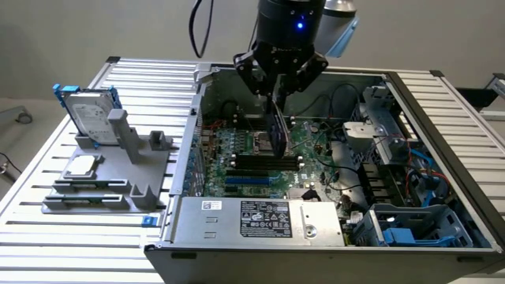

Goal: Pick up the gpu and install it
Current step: 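Insert the gpu into the slot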

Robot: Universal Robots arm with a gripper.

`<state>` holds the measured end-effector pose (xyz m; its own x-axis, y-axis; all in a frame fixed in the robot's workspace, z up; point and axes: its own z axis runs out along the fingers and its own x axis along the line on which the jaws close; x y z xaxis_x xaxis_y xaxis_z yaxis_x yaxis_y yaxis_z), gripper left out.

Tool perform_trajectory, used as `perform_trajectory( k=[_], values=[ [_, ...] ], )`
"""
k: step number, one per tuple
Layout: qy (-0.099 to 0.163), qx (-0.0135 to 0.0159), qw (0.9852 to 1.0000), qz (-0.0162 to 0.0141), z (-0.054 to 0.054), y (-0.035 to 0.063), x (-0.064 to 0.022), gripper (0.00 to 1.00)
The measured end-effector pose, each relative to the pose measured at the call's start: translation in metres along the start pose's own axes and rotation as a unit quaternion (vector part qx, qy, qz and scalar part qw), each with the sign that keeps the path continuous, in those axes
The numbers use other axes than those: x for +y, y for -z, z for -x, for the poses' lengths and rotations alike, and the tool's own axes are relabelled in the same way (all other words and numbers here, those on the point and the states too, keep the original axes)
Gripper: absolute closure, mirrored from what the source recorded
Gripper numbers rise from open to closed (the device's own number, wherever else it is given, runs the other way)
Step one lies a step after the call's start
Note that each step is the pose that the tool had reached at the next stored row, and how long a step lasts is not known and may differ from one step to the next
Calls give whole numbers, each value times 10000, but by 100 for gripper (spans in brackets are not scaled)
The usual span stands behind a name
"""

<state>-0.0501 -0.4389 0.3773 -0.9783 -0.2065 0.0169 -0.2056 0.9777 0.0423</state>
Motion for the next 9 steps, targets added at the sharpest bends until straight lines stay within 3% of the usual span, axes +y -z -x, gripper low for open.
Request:
perform_trajectory(
  k=[5, 9],
  values=[
    [449, 19, 9990, -7, 0, -12, -1, 74],
    [816, 34, 9967, -14, 0, -22, -1, 74]
  ],
)
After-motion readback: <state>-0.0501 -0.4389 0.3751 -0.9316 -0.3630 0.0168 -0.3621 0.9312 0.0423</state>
